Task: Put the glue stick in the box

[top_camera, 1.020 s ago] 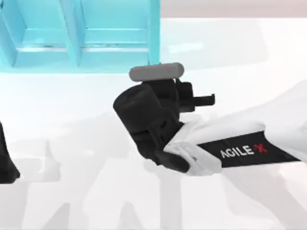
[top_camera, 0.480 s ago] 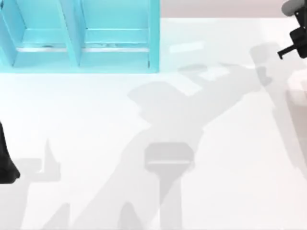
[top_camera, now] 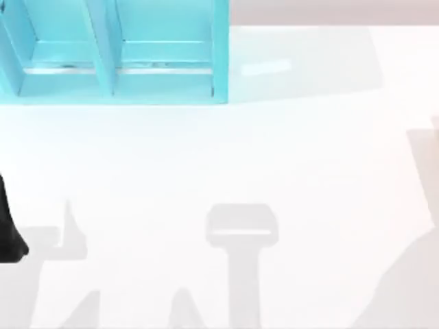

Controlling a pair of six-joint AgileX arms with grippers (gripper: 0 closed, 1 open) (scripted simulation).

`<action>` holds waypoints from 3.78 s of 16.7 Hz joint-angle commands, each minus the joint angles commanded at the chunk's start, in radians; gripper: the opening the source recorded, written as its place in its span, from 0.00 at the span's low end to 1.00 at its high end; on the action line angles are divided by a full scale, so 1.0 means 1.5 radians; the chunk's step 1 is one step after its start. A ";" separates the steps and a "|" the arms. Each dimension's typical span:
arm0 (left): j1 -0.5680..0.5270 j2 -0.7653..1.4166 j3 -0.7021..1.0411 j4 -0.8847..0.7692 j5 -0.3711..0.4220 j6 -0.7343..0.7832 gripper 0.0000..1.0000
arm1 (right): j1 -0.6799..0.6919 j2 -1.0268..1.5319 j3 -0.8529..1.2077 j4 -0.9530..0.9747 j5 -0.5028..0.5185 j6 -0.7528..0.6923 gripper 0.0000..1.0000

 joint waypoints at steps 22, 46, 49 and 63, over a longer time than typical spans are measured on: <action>0.000 0.000 0.000 0.000 0.000 0.000 1.00 | -0.320 0.217 -0.010 -0.797 -0.748 -0.845 0.00; 0.000 0.000 0.000 0.000 0.000 0.000 1.00 | -0.206 0.158 -0.140 -0.410 -0.825 -0.517 0.00; 0.000 0.000 0.000 0.000 0.000 0.000 1.00 | -0.205 0.158 -0.140 -0.410 -0.825 -0.517 0.00; 0.000 0.000 0.000 0.000 0.000 0.000 1.00 | -0.205 0.158 -0.140 -0.410 -0.825 -0.517 0.98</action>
